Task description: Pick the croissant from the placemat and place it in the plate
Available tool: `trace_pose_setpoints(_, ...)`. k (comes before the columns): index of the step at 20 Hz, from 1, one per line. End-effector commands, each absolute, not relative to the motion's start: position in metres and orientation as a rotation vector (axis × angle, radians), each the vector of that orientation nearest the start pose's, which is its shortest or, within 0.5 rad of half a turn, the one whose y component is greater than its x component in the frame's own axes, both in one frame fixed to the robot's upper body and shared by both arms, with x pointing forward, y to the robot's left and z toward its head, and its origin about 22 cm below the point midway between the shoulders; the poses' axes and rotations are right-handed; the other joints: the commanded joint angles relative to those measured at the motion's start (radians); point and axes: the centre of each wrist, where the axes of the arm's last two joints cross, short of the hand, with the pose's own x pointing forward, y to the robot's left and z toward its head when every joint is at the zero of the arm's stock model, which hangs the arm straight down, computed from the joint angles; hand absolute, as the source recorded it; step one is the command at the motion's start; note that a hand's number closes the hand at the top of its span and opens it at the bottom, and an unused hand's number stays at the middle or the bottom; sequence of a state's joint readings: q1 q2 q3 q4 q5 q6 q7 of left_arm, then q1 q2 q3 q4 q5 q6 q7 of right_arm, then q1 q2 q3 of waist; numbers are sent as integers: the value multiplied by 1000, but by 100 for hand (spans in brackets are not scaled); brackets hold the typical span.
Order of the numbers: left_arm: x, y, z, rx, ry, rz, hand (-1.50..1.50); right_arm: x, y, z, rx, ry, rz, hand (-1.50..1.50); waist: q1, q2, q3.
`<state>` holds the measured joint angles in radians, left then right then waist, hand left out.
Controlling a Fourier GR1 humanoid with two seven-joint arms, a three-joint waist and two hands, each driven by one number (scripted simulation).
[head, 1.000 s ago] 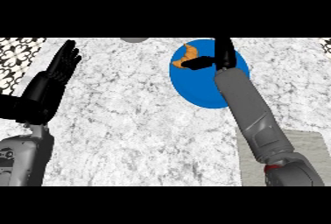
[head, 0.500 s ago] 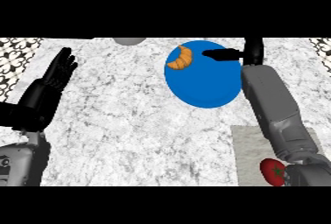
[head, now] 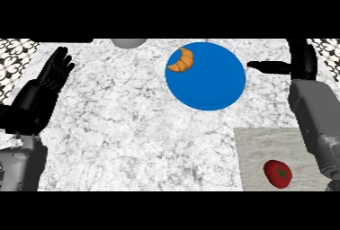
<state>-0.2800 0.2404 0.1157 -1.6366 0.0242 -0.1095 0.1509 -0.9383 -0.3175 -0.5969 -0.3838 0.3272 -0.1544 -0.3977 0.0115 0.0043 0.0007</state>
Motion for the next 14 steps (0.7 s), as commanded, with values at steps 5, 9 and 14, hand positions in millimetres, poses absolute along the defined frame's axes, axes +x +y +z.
trace_pose_setpoints(5, 298, 267, 108, 112, -1754, -238, 0, 389, -389, 40, -486, -1698, 21, -150, -8, -2, 0)
trace_pose_setpoints(9, 303, 289, 110, 130, -1754, -236, 0, 375, -402, 32, -451, -1691, 48, -150, -12, -4, -1)
trace_pose_setpoints(14, 285, 288, 107, 130, -1745, -229, 0, 370, -426, 46, -573, -1709, 56, -150, 4, 0, 0)
